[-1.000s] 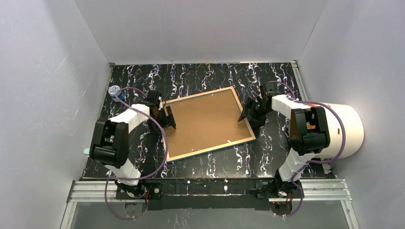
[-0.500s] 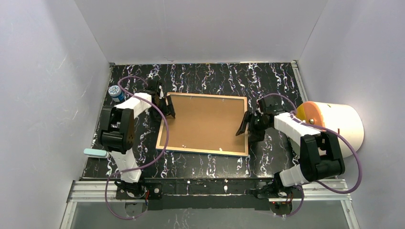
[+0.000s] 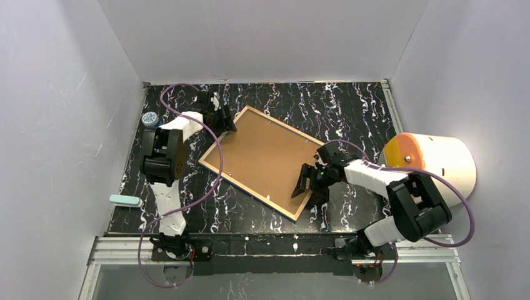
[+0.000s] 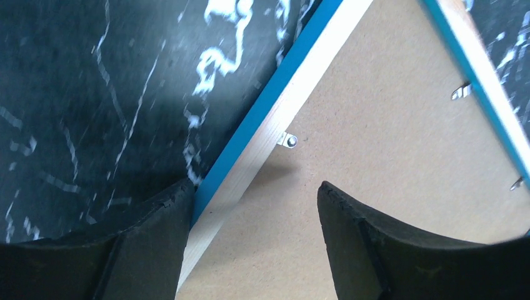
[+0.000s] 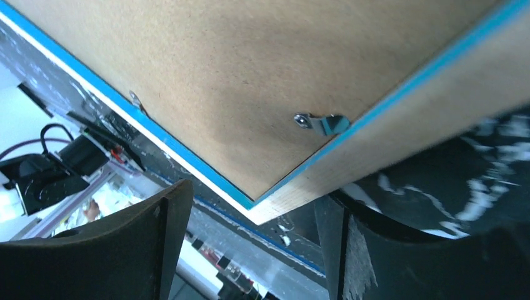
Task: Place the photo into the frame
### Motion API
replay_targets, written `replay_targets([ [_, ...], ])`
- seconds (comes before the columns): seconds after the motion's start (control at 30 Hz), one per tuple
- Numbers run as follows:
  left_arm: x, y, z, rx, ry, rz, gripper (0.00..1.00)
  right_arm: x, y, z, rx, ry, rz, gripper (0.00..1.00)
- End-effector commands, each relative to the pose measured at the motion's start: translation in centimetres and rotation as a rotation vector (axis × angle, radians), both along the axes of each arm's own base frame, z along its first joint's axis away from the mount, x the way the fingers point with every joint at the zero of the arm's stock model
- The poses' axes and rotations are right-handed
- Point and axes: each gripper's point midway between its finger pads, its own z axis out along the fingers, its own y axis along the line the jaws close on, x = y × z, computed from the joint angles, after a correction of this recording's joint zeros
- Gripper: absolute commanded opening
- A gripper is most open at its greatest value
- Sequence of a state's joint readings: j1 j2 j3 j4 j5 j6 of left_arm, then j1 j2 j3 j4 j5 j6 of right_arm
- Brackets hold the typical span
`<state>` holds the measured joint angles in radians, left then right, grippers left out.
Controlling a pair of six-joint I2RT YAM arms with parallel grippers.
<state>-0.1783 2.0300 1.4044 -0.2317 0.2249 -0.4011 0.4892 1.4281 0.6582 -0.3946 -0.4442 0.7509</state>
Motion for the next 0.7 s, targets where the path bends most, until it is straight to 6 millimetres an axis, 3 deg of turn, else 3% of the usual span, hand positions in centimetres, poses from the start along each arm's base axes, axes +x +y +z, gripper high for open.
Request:
replay_targets([
  [0.0, -2.9, -5.8, -1.8, -0.203, 0.139, -0.12, 0.68, 2.2, 5.2, 2.1, 0.194, -0.128, 0.049, 0.78],
  [0.17, -2.2, -7.7, -3.0, -0.263, 0.144, -0.143, 0.68, 1.1, 6.9, 1.8, 0.191, -0.114, 0.078, 0.8],
  [0.4, 0.0, -8.2, -1.8, -0.265, 0.104, -0.135, 0.71, 1.2, 4.7, 3.1, 0.059, -0.165, 0.037, 0.82],
  [0.53, 1.8, -6.6, -0.7, -0.159, 0.098, -0.096, 0.75, 0.9, 1.7, 3.8, -0.107, -0.17, -0.001, 0.83],
  [0.67, 3.0, -3.3, 0.5, -0.026, 0.105, -0.021, 0.8, 2.4, 0.2, 5.4, -0.167, -0.251, -0.014, 0.83],
])
